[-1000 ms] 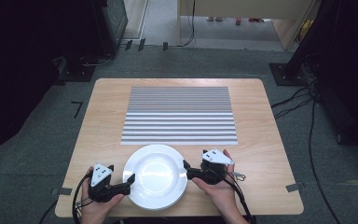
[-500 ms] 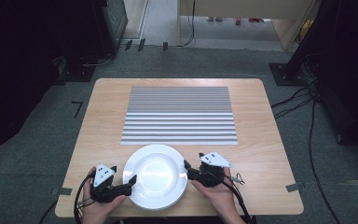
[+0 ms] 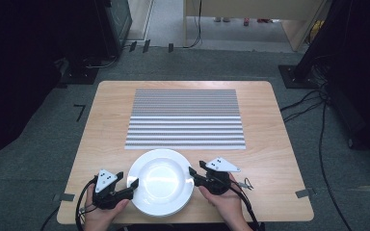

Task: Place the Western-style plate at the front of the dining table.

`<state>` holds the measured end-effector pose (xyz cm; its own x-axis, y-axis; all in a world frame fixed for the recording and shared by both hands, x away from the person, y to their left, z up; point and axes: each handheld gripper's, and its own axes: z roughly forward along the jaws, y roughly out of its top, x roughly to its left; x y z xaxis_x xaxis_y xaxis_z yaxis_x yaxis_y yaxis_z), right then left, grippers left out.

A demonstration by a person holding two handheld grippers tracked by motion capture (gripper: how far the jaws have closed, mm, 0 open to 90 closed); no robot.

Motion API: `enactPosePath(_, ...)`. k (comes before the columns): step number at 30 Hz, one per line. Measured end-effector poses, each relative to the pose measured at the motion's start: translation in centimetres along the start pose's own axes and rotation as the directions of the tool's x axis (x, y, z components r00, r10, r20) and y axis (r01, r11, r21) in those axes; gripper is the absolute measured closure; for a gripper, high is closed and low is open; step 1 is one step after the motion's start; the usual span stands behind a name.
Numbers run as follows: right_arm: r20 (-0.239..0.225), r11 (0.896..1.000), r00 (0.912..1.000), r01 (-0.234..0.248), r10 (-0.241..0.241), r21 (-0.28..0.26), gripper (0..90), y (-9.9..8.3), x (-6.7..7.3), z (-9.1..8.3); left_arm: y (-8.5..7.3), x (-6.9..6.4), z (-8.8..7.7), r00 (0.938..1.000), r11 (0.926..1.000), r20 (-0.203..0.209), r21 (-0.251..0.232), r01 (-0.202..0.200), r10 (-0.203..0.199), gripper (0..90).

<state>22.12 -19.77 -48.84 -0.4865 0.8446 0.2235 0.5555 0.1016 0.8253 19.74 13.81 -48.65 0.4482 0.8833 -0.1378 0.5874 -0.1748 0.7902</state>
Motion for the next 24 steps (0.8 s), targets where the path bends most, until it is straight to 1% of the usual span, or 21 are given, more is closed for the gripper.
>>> enactPosePath(1, 0.001, 1.000, 1.0000, 0.000, 0.000, 0.001, 51.1, -0.01, -0.02, 0.01, -0.01, 0.06, 0.02, 1.0000, 1.0000, 0.005, 0.000, 0.004, -0.004, 35.9)
enactPosePath(2, 0.005, 1.000, 0.9999, -0.011, 0.011, 0.013, 50.5, -0.05, -0.13, 0.08, -0.01, 0.11, 0.01, 0.9999, 1.0000, 0.012, 0.001, 0.006, -0.006, 38.5)
enactPosePath(4, -0.003, 0.999, 0.9996, -0.028, 0.029, 0.016, 50.9, -0.05, -0.22, 0.08, -0.02, 0.05, 0.01, 0.9998, 1.0000, 0.018, -0.001, 0.000, 0.000, 40.3)
enactPosePath(7, -0.004, 0.999, 0.9996, -0.028, 0.028, 0.019, 51.4, -0.05, -0.19, 0.05, -0.04, -0.02, 0.04, 0.9998, 1.0000, 0.020, 0.000, -0.007, 0.007, 41.4)
enactPosePath(10, -0.013, 0.999, 0.9993, -0.034, 0.034, 0.026, 55.3, -0.06, -0.07, -0.03, -0.06, -0.07, 0.06, 0.9996, 1.0000, 0.026, 0.001, -0.010, 0.010, 43.9)
enactPosePath(12, -0.016, 0.999, 0.9993, -0.033, 0.033, 0.028, 55.7, -0.06, -0.03, -0.05, -0.06, -0.06, 0.06, 0.9996, 0.9999, 0.028, 0.001, -0.010, 0.010, 44.1)
enactPosePath(14, -0.019, 0.999, 0.9995, -0.026, 0.026, 0.028, 56.7, -0.09, 0.01, -0.09, -0.08, -0.03, 0.06, 0.9994, 0.9999, 0.032, 0.000, -0.011, 0.011, 44.4)
enactPosePath(15, -0.031, 0.999, 0.9993, -0.020, 0.021, 0.029, 58.0, -0.14, 0.10, -0.10, -0.09, -0.01, 0.06, 0.9994, 0.9999, 0.033, 0.000, -0.012, 0.012, 44.7)
enactPosePath(18, -0.042, 1.000, 0.9991, -0.008, 0.009, 0.030, 58.5, -0.19, 0.22, -0.06, -0.11, -0.03, 0.10, 0.9994, 0.9999, 0.033, -0.001, -0.014, 0.014, 44.6)
enactPosePath(19, -0.060, 0.999, 0.9982, 0.006, -0.004, 0.037, 58.1, -0.26, 0.32, 0.03, -0.11, -0.03, 0.10, 0.9993, 0.9998, 0.033, 0.000, -0.018, 0.018, 44.7)
enactPosePath(22, -0.063, 0.999, 0.9978, 0.019, -0.016, 0.038, 58.1, -0.33, 0.44, 0.05, -0.13, -0.02, 0.12, 0.9990, 0.9999, 0.042, 0.003, -0.016, 0.016, 45.3)
enactPosePath(23, -0.066, 0.999, 0.9970, 0.043, -0.041, 0.030, 58.3, -0.39, 0.55, 0.05, -0.15, -0.03, 0.14, 0.9989, 0.9999, 0.043, 0.003, -0.016, 0.016, 45.5)
enactPosePath(24, -0.066, 0.999, 0.9970, 0.043, -0.041, 0.030, 58.3, -0.39, 0.55, 0.05, -0.15, -0.03, 0.14, 0.9989, 0.9999, 0.043, 0.003, -0.016, 0.016, 45.8)
